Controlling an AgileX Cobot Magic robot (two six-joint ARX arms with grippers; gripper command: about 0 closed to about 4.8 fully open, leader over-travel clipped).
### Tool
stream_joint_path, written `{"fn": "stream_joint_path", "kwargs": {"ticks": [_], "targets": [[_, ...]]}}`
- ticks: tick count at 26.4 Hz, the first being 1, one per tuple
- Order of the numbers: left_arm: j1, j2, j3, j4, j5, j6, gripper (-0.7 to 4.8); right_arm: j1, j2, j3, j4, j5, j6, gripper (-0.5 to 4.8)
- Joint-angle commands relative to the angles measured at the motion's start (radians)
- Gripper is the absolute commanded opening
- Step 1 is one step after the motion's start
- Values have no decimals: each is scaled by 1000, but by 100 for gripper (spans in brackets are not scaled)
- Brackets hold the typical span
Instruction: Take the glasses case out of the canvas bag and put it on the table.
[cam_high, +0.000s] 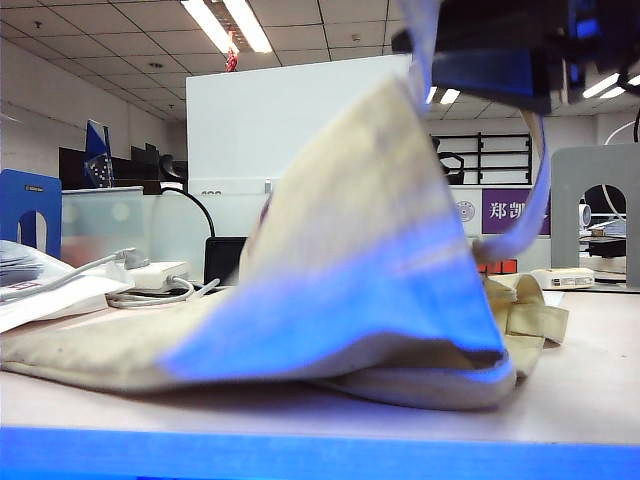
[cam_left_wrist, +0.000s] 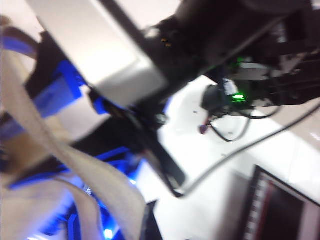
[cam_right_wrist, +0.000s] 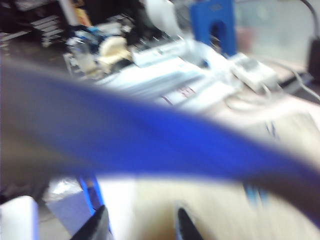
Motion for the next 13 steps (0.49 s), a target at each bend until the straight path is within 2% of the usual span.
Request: {"fn": "stream_joint_path", "kwargs": {"ticks": [1, 3, 5, 6, 10, 11, 13], "targets": [[2, 13, 3, 49, -80, 27, -3, 7, -3, 19, 21, -47, 1, 176], [17, 32, 3, 50, -76, 27, -1, 12, -3, 19, 17, -48, 17, 176], [20, 71, 3, 42, -63, 27, 75, 18, -3, 19, 15, -72, 27, 176], [20, 85, 3, 39, -51, 28, 86, 19, -3, 19, 18, -87, 27, 176], [19, 122, 3, 3, -53, 37, 86, 17, -37, 19, 21, -111, 27, 187], [27, 127, 3, -7, -61, 53, 86, 17, -62, 19, 21, -111, 27, 212], [40, 129, 3, -3, -85, 56, 86, 15, -104, 19, 10, -108, 27, 221]]}}
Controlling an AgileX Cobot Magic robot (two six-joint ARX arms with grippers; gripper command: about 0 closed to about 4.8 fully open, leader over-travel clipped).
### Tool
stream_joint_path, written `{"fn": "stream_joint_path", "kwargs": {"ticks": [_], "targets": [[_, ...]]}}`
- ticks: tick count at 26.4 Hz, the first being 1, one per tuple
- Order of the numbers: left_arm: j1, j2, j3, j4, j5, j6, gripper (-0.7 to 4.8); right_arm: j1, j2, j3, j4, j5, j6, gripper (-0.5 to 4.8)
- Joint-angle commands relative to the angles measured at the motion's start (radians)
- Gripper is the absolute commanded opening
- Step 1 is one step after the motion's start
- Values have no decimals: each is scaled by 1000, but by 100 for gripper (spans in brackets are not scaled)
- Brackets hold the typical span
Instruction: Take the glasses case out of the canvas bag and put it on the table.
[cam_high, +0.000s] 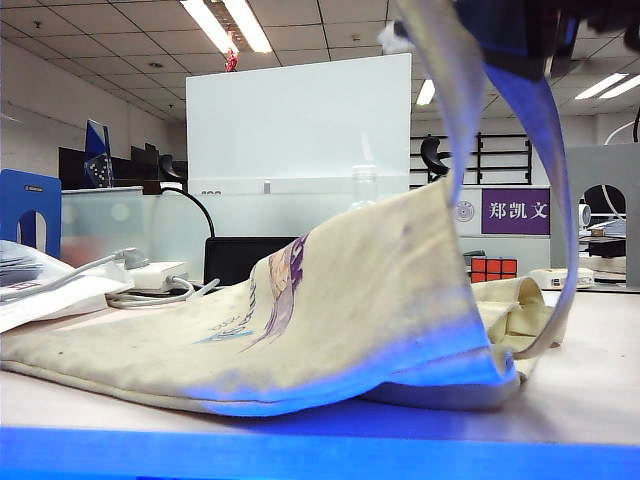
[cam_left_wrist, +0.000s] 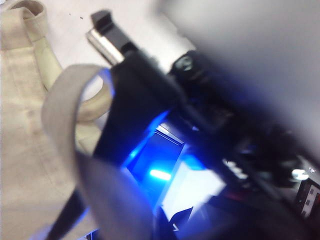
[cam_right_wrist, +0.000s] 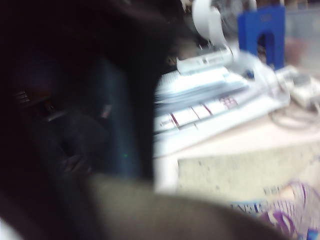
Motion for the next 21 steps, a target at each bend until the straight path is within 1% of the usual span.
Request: {"fn": "stream_joint_path", "kwargs": {"ticks": [1, 4, 5, 7, 10, 12, 14, 15, 16, 17, 18, 20, 21], "targets": [[22, 4, 2, -16, -30, 21, 86, -3, -54, 7, 19, 9, 4, 221], [54, 4, 2, 34, -32, 10, 104, 0, -74, 7, -2, 1, 9, 222], [68, 4, 2, 51, -19, 7, 132, 0, -74, 7, -6, 1, 11, 234], [94, 6, 2, 73, -6, 4, 162, -1, -76, 7, -5, 1, 33, 260], [122, 15, 2, 109, -6, 4, 189, 0, -76, 7, -5, -19, 53, 263], [139, 25, 2, 148, 1, 1, 189, 0, -79, 7, -5, -29, 57, 263], [157, 49, 3, 188, 14, -23, 189, 5, -80, 7, -5, -34, 57, 263], [165, 68, 3, 188, 43, -28, 189, 12, -82, 7, -5, -33, 56, 262], [175, 88, 3, 173, 94, -46, 189, 12, -83, 7, -5, -32, 56, 262], [177, 106, 3, 147, 155, -46, 189, 11, -83, 7, -5, -33, 56, 262], [178, 113, 3, 122, 175, -45, 189, 12, -83, 7, -5, -33, 56, 263], [178, 115, 9, 98, 185, -39, 190, 12, -83, 7, -5, -36, 56, 262], [181, 107, 10, 97, 195, -46, 213, 12, -83, 7, -5, -36, 56, 262]]}}
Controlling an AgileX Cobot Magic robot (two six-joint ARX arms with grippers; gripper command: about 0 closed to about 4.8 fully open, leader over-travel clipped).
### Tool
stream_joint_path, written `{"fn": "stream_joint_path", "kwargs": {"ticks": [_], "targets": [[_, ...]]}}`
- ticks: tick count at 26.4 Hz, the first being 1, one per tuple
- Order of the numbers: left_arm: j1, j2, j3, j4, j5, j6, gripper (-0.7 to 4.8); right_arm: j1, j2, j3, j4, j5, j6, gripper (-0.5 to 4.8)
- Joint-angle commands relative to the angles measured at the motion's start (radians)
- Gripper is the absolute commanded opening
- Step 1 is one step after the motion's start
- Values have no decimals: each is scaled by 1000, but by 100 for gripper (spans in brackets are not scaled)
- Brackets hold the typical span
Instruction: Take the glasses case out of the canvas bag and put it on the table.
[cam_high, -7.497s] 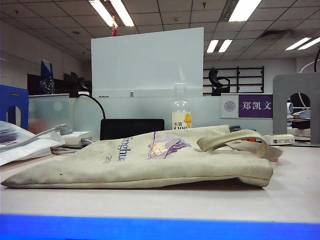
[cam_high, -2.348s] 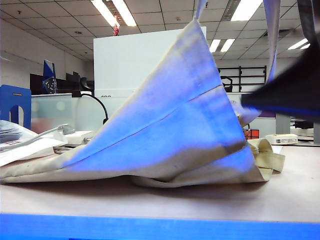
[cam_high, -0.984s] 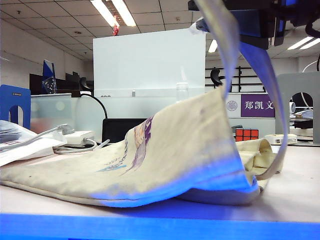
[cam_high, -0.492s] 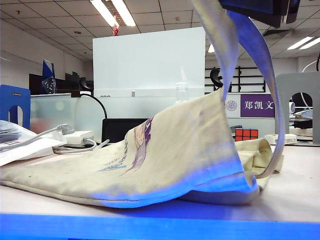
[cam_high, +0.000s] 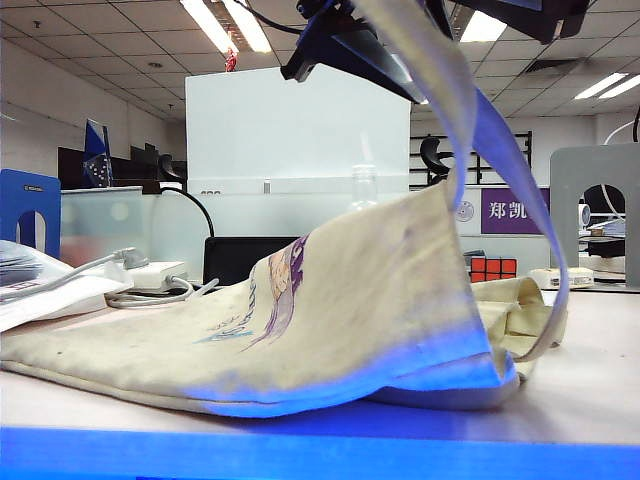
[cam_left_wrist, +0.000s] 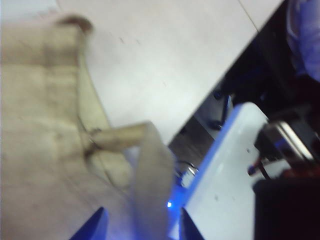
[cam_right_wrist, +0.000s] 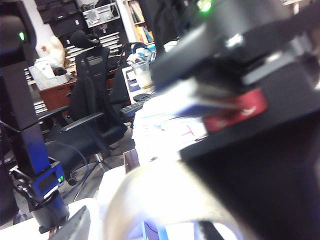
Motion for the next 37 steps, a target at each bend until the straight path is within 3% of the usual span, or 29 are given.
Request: {"fn": "stream_joint_path", "kwargs": {"ticks": [1, 3, 7, 11, 18, 22, 28, 31, 32, 35, 37], "targets": [[23, -32, 12, -14, 53, -30, 252, 0, -3, 4, 18, -4, 4, 262], [55, -56, 12, -14, 109, -87, 296, 0, -4, 4, 17, -10, 4, 262], [115, -70, 11, -101, 124, -100, 306, 0, -4, 5, 18, -12, 9, 262], [115, -68, 11, -87, 127, -83, 306, 0, -4, 5, 18, -12, 12, 262], [80, -39, 12, -82, 215, -89, 309, 35, -3, 5, 17, -5, 30, 262], [69, -39, 11, -110, 224, -82, 309, 50, -3, 4, 17, 15, 29, 262], [71, -18, 9, -185, 161, -59, 302, 50, -3, 5, 17, 19, 29, 262], [71, 21, 9, -176, 177, -28, 23, 50, -3, 4, 17, 18, 30, 262], [70, 23, 9, -160, 217, -14, -6, 50, -3, 4, 16, 18, 29, 262], [71, 17, 12, -39, 379, -73, -6, 49, -3, 3, -51, 19, 27, 262], [71, 11, 12, -1, 382, -110, -6, 49, -3, 3, -96, 19, 0, 262]]}}
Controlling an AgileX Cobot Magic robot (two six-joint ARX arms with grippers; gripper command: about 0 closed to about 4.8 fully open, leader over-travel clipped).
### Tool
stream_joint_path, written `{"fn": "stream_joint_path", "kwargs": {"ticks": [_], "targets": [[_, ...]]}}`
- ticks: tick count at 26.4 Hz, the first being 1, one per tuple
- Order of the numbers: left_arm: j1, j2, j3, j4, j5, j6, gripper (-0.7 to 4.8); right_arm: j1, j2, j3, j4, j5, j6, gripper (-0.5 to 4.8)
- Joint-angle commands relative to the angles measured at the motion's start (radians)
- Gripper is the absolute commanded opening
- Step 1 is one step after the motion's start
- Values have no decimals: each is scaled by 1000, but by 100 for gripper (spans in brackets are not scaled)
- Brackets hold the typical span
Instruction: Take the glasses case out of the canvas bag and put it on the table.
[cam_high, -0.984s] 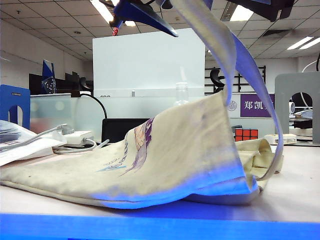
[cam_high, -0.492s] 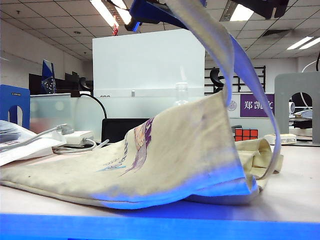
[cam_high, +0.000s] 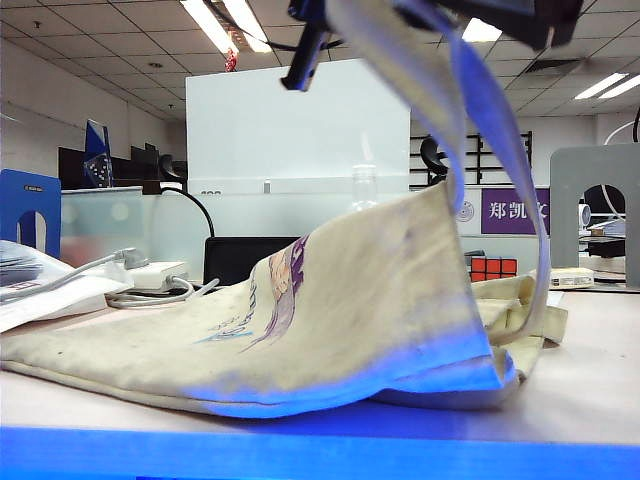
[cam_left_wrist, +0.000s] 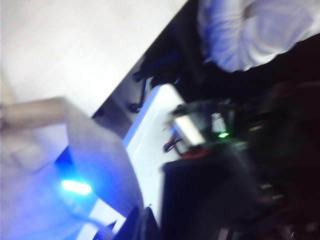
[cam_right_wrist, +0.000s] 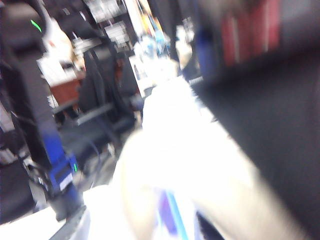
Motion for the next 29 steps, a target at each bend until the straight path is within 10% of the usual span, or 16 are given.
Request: {"fn": "stream_joint_path", "kwargs": {"ticks": [1, 8, 19, 29], "targets": [[0, -17, 4, 54, 25, -44, -6, -1, -2, 3, -41, 0, -29, 262], [6, -196, 4, 262, 40, -221, -6, -5, -4, 3, -233, 172, -176, 261], [148, -269, 5, 264, 47, -245, -6, -135, -150, 2, -479, 197, -217, 261], [87, -317, 5, 533, 126, -454, -6, -130, 182, -30, -105, 230, -206, 279]]}}
